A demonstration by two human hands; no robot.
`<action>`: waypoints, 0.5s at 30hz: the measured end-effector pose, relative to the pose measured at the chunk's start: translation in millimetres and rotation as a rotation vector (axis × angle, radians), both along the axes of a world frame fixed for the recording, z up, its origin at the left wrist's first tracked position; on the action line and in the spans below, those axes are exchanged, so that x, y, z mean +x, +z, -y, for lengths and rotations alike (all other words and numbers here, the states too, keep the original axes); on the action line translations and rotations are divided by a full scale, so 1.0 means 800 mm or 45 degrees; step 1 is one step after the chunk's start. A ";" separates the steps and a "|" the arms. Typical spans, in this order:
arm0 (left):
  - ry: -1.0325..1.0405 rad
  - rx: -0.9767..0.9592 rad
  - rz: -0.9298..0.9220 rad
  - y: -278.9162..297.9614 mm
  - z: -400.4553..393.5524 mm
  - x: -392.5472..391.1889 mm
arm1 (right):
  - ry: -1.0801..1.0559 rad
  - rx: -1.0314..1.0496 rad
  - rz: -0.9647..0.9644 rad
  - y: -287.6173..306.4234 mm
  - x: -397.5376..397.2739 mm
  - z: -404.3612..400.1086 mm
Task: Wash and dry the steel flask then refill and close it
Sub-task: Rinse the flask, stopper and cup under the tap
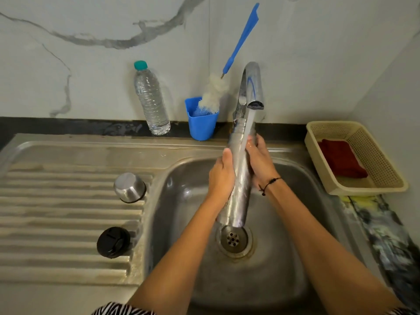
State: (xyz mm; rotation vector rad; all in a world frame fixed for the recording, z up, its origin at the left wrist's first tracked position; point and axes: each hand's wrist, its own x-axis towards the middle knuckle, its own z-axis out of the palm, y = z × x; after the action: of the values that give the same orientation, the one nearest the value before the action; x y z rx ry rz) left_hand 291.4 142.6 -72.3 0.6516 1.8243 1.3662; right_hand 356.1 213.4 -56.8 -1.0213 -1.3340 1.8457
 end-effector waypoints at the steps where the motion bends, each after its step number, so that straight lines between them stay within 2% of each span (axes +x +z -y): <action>1: 0.012 0.002 0.118 0.007 -0.009 -0.003 | 0.035 0.056 0.016 0.003 0.003 0.000; 3: 0.024 -0.018 0.339 0.019 -0.024 -0.005 | 0.067 0.108 0.005 -0.002 0.012 0.008; 4: 0.016 -0.031 0.357 0.022 -0.031 -0.005 | 0.050 0.086 -0.047 -0.009 0.016 0.013; 5: -0.038 -0.049 0.272 0.023 -0.037 -0.006 | 0.020 0.043 -0.108 -0.015 0.019 0.017; 8: -0.156 -0.001 -0.294 0.025 -0.042 -0.002 | -0.072 -0.023 -0.212 -0.021 0.020 0.024; 11: -0.208 0.208 -0.386 0.025 -0.030 0.007 | -0.100 0.033 -0.137 -0.014 0.019 0.023; 15: -0.396 0.307 -0.615 0.009 0.000 0.017 | -0.016 0.134 -0.065 -0.005 0.026 0.011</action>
State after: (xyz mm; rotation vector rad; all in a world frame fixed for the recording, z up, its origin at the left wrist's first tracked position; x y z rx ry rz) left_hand 304.8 143.0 -65.1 1.4316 1.8224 1.2991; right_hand 376.7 204.3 -60.4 -0.9199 -1.3756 1.7612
